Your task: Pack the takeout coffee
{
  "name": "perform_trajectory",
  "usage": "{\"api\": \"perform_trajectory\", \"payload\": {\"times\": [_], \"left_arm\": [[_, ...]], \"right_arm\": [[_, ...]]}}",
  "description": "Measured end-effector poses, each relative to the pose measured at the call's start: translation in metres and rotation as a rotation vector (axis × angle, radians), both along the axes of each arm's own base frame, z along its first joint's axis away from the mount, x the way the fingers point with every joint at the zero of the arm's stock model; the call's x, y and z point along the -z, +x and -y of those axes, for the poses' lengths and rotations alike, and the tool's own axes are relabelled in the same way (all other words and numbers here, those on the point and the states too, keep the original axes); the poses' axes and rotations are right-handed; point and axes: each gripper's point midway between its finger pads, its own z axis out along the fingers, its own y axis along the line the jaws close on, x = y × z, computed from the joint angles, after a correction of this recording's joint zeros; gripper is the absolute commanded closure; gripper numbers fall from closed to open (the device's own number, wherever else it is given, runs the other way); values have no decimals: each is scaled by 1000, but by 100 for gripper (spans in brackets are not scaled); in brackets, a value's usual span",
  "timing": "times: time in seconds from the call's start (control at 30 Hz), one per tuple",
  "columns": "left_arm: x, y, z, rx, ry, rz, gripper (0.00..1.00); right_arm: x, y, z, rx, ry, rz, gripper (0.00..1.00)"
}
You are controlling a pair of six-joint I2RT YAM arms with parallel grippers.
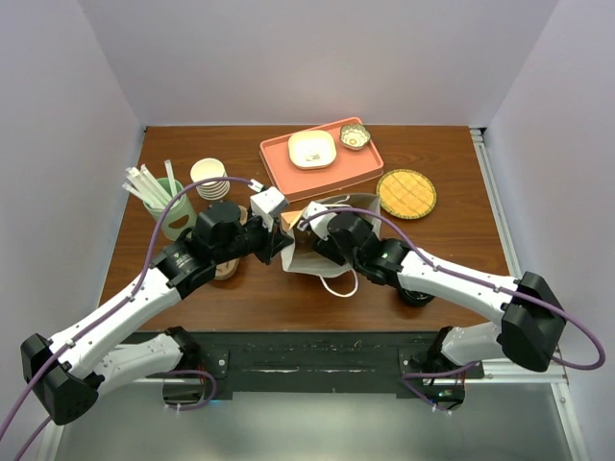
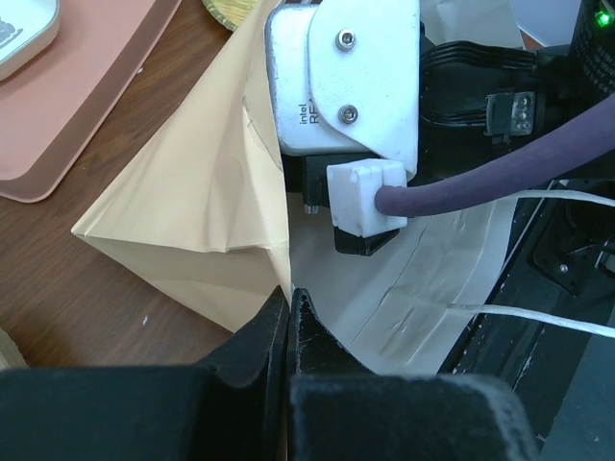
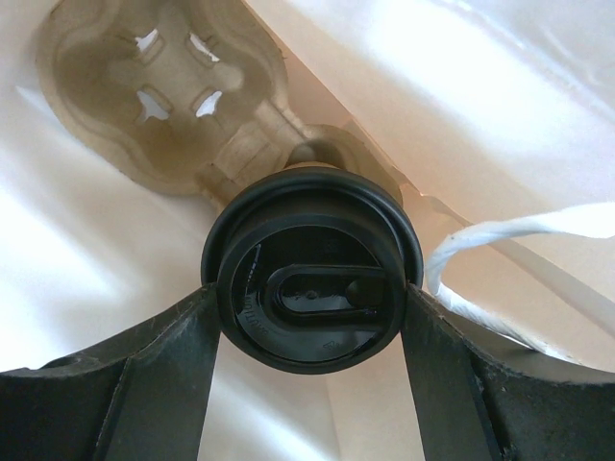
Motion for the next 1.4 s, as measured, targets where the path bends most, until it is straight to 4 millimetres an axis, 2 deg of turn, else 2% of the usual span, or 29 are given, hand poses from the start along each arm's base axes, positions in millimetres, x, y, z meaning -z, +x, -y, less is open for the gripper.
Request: {"api": "perform_trajectory", "payload": {"times": [0.07,0.2,0.3,0.37,0.53,0.8,1.1,1.4], "left_arm": [[0,0,0,-3,1,1,100],[1,1,0,-6,3,1,100],[1,2,0,-4,6,5,100],[1,3,0,-6,8,7,100],[0,5,0,-9,11,12,100],[-1,5,0,-8,9,18,100],[-7,2,7,33,-15,29,100],[-8,-5,12,120,-1,75,100]], "right_arm": [[1,1,-1,4,7,3,57],[3,2,-1,20,22,9,52],[4,5,-2,36,32,17,52],[4,6,-2,47,35,21,57],[4,9,-1,73,47,30,52],[3,10,4,107,53,33,56],[2,-8,12,57,91,-29,55],[5,-12,14,-12,84,-29,58]]}}
